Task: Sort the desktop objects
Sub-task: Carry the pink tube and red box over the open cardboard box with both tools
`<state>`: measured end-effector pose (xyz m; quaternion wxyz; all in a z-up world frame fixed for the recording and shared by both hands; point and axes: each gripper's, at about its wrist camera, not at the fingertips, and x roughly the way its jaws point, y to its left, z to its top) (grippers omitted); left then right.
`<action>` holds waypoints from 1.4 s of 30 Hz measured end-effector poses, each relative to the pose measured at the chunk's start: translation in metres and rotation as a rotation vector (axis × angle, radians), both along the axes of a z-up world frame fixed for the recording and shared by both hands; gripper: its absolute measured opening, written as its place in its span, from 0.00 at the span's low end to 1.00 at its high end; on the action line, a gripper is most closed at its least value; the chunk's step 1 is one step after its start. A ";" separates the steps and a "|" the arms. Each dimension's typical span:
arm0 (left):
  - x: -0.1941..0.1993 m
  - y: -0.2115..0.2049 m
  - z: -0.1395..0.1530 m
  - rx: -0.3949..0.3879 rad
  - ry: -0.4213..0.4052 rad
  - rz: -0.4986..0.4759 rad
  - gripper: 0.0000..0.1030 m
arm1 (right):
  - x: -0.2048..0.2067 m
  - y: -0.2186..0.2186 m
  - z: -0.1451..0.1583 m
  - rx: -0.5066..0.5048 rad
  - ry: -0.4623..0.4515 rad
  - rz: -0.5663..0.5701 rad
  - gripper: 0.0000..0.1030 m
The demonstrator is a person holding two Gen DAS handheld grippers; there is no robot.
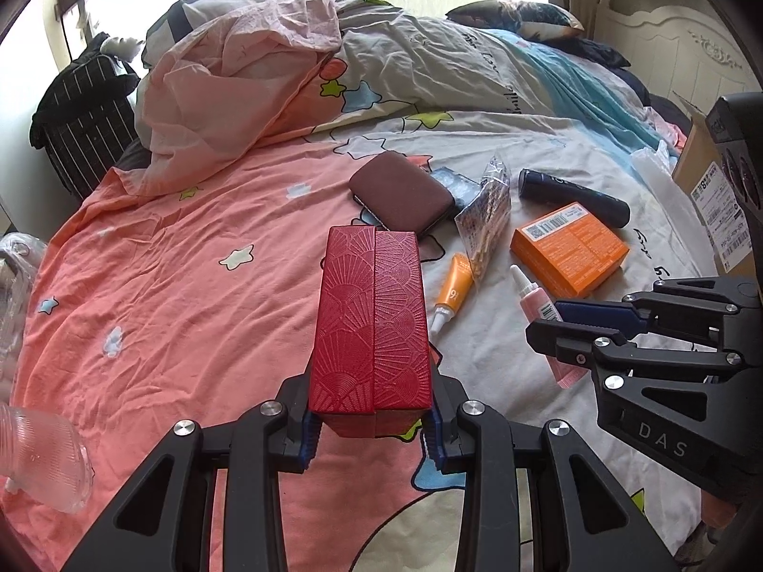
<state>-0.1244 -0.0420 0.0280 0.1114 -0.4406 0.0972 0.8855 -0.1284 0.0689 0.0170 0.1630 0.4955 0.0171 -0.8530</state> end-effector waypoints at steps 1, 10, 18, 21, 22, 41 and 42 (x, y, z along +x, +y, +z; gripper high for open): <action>0.002 0.001 0.002 -0.001 0.004 -0.003 0.34 | 0.001 0.002 0.001 0.001 0.001 -0.003 0.17; 0.023 0.022 0.019 -0.020 0.030 -0.035 0.34 | 0.014 0.019 0.015 0.021 0.031 -0.025 0.17; 0.048 0.045 0.041 -0.034 0.069 -0.072 0.34 | 0.035 0.036 0.036 0.025 0.072 -0.040 0.17; 0.056 0.054 0.049 -0.031 0.083 -0.083 0.34 | 0.044 0.042 0.045 0.031 0.087 -0.042 0.17; 0.059 0.057 0.051 -0.031 0.087 -0.088 0.34 | 0.047 0.044 0.048 0.033 0.093 -0.043 0.17; 0.114 0.105 0.091 -0.041 0.159 -0.156 0.34 | 0.105 0.085 0.098 0.040 0.198 -0.087 0.17; 0.117 0.107 0.094 -0.042 0.163 -0.159 0.34 | 0.107 0.088 0.100 0.039 0.203 -0.089 0.17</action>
